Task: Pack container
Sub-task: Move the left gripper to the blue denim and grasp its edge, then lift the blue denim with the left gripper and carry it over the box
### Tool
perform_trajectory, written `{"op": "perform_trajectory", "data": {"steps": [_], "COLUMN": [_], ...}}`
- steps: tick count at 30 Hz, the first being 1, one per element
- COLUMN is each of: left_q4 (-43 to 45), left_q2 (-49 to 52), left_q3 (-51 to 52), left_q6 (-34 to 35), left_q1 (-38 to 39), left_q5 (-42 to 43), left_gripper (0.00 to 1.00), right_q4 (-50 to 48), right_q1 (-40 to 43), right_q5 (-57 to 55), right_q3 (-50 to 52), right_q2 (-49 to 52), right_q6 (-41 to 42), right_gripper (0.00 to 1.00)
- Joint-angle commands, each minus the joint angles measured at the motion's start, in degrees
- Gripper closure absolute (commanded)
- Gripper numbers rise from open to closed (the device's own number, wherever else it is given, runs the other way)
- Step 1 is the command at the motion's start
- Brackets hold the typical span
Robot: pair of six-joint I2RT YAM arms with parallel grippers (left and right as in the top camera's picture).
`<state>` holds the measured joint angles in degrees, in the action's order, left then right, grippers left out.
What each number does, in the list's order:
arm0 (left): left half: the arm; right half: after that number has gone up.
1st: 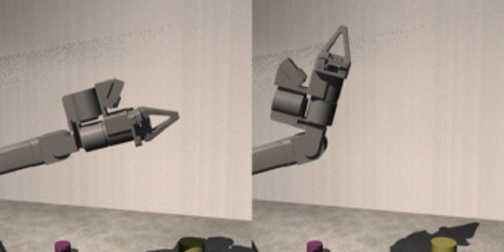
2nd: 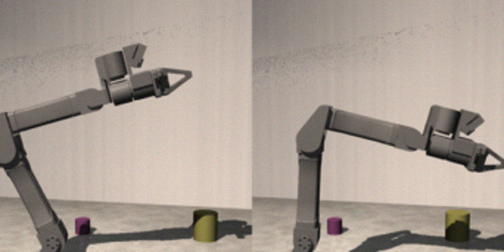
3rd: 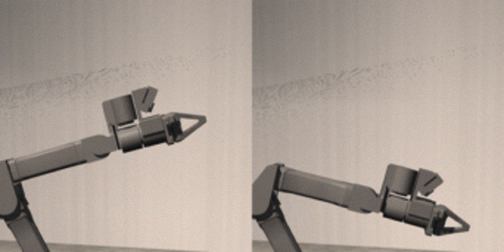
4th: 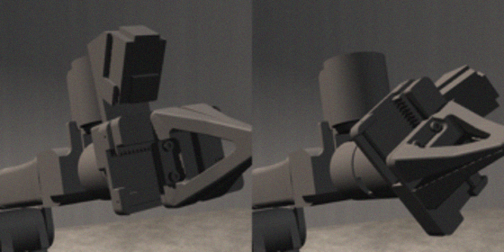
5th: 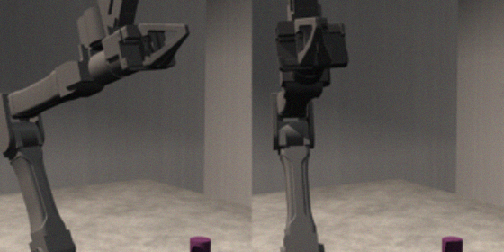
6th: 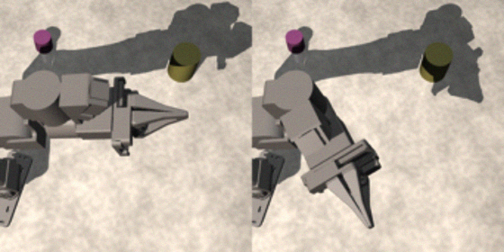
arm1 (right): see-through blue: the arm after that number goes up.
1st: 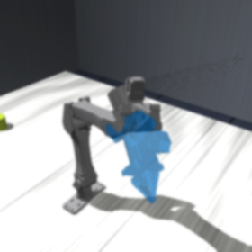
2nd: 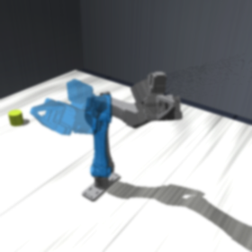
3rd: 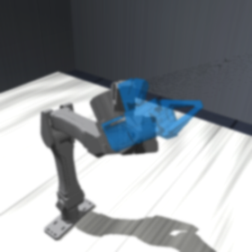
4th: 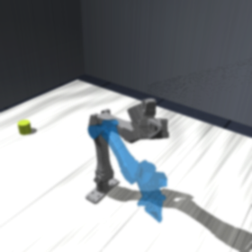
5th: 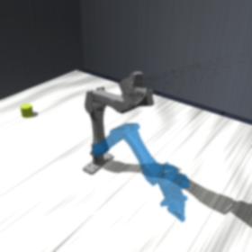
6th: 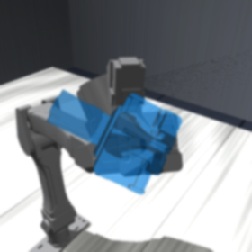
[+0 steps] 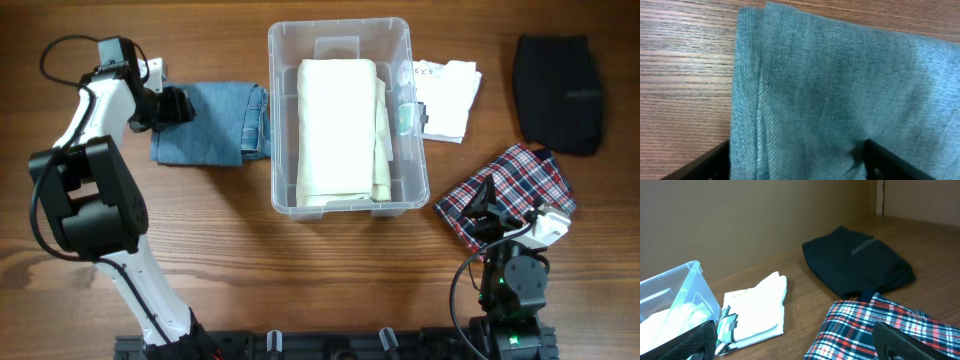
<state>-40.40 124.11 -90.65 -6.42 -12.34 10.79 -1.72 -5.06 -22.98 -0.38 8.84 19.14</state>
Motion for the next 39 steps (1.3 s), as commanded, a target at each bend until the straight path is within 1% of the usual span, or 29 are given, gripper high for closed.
{"op": "perform_trajectory", "data": {"steps": [1, 7, 8, 9, 10, 16, 17, 18, 19, 24, 28, 34, 39], "left_q4": [-1.1, -2.1, -2.2, -2.5, -2.9, -3.8, -3.8, -3.8, -3.8, -4.0, -4.0, -3.6, -2.6], "left_q2": [3.5, 4.2, 4.3, 4.4, 4.4, 4.4, 4.4, 4.4, 4.3, 2.8, -0.6, -9.4, -17.5], "left_q3": [0.8, 0.8, 0.8, 0.8, 0.8, 0.8, 0.8, 0.8, 0.8, 0.7, 0.7, 0.7, 0.7], "left_q6": [-0.9, -0.9, -0.9, -0.9, -0.9, -0.9, -0.9, -0.9, -0.9, -0.7, -0.3, 7.3, 11.0], "left_q1": [0.6, 0.5, 0.5, 0.5, 0.5, 0.2, 0.1, 0.1, 0.0, 0.0, 0.1, 0.1, 0.1], "left_q5": [-1.0, -1.2, -1.2, -1.2, -1.2, -1.8, -1.8, -1.9, -1.8, -1.8, -1.8, -1.6, -1.2], "left_gripper": [0.23, 0.31, 0.36, 0.48, 0.64, 0.81, 0.84, 0.93, 0.96, 0.96, 0.96, 0.96, 0.96], "right_q4": [-0.2, -0.2, -0.2, -0.2, -0.2, -0.2, -0.2, -0.2, -0.2, -0.2, -0.2, -0.2, -0.2], "right_q1": [0.2, 0.2, 0.2, 0.2, 0.2, 0.2, 0.2, 0.2, 0.2, 0.2, 0.2, 0.2, 0.2], "right_q5": [-0.6, -0.6, -0.6, -0.6, -0.6, -0.6, -0.6, -0.6, -0.6, -0.6, -0.6, -0.6, -0.6], "right_q3": [0.1, 0.1, 0.1, 0.1, 0.1, 0.1, 0.1, 0.1, 0.1, 0.1, 0.1, 0.1, 0.1], "right_q2": [0.3, 0.3, 0.3, 0.3, 0.3, 0.3, 0.3, 0.3, 0.3, 0.3, 0.3, 0.3, 0.3], "right_q6": [-1.0, -1.0, -1.1, -1.0, -1.0, -1.1, -1.1, -1.0, -1.0, -1.0, -1.0, -1.0, -1.0], "right_gripper": [0.0, 0.0, 0.0, 0.0, 0.0, 0.0, 0.0, 0.0, 0.0, 0.0, 0.0, 0.0, 0.01]}}
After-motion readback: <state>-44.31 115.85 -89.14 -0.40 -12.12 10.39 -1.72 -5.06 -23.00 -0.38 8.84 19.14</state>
